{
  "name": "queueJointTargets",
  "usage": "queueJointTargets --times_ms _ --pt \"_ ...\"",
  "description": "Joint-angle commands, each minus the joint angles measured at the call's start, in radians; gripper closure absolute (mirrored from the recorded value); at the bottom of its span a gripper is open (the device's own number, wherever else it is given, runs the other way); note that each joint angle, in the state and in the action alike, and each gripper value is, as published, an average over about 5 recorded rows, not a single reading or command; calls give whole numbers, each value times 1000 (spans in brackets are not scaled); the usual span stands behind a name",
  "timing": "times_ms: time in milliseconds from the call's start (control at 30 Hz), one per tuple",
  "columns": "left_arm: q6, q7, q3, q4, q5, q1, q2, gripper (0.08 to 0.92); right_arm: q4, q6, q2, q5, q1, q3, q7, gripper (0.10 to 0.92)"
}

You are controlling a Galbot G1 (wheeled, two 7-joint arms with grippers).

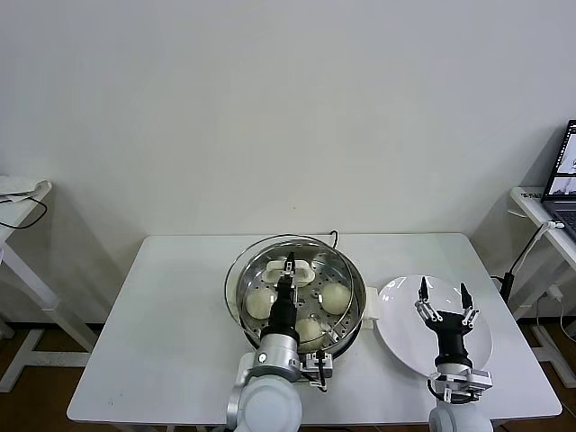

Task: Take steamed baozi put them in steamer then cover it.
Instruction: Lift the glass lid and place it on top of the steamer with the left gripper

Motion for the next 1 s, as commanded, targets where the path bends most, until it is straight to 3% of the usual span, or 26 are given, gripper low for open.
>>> queueJointTargets --times_ms 33,1000 --pt "2 -9 19 28 37 0 -45 814 -6 2 0 -1 0 1 -2 203" --pt "-12 -31 15 91 91 14 -89 814 -23 4 -4 -12 7 -2 -6 203"
